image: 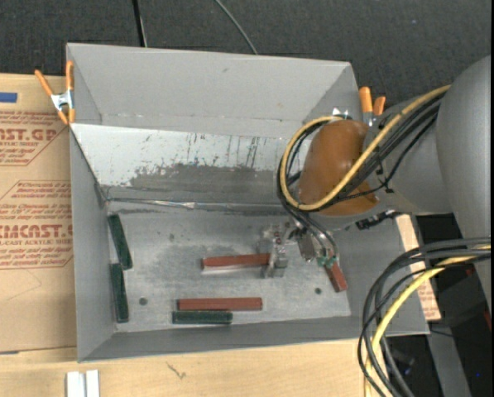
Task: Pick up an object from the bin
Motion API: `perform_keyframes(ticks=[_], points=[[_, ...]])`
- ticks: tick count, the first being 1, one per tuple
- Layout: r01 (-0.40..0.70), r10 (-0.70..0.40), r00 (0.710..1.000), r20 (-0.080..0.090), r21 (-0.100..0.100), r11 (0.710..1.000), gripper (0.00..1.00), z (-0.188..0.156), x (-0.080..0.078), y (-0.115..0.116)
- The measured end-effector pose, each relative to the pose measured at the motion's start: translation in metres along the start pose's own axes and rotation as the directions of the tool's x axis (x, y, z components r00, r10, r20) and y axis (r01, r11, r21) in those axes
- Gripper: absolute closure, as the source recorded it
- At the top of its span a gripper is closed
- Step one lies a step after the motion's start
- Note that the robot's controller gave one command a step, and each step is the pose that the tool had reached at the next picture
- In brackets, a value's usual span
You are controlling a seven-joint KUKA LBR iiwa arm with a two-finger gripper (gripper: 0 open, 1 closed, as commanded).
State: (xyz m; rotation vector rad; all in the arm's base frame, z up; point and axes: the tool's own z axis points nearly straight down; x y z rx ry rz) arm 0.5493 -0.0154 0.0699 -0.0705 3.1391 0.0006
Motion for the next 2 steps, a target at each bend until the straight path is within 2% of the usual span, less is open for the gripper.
perform_keyframes(ticks=[1, 2], points=[[0.004, -0.004, 1.000, -0.007, -0.001, 1.000, 1.00, -0.050, -0.015, 0.001], [0.056, -0.056, 0.998, 0.001, 0.001, 0.998, 1.00, -0.182, 0.013, 0.011]])
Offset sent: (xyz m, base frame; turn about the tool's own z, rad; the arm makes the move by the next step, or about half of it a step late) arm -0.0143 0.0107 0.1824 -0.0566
